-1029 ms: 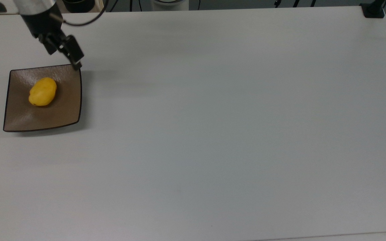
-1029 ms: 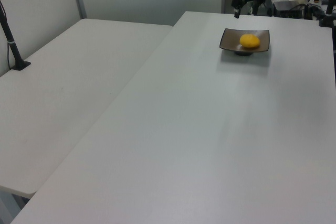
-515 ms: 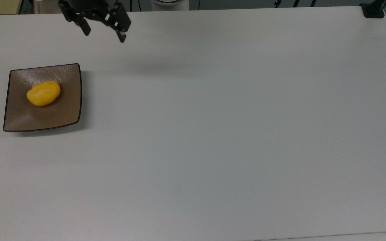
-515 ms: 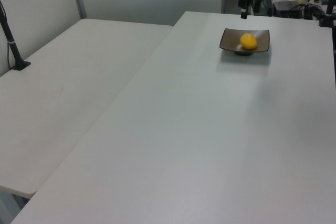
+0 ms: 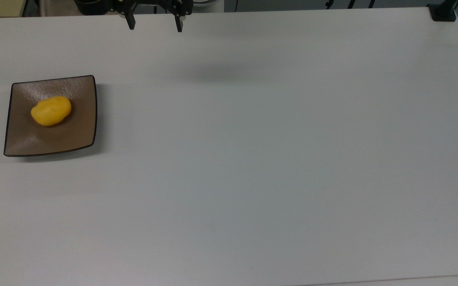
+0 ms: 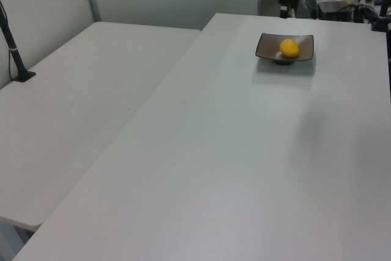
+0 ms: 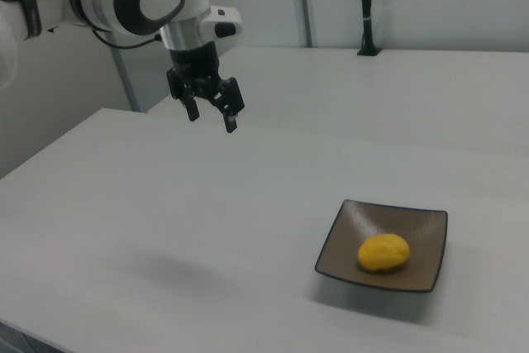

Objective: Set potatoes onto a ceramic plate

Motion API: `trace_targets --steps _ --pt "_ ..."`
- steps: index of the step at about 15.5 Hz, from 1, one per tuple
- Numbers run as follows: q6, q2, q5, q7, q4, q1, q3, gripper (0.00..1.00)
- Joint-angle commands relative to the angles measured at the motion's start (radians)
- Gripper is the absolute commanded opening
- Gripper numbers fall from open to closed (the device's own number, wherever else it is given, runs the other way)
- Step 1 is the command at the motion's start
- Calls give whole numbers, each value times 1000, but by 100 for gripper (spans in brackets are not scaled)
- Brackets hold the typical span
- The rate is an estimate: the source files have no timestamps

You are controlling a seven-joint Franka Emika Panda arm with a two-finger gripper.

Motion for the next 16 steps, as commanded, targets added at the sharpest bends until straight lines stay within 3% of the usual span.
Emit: trace_targets --steps 1,6,8,11,16 --pt "-43 -31 -10 -37 -27 12 -2 100" --pt "-67 -40 -11 -71 -32 12 -1 100" --pt "-67 -40 -21 -69 -33 10 25 100" --pt "-64 -40 -90 -54 -33 10 45 100" --pt "-61 -40 -79 -49 -32 9 45 100"
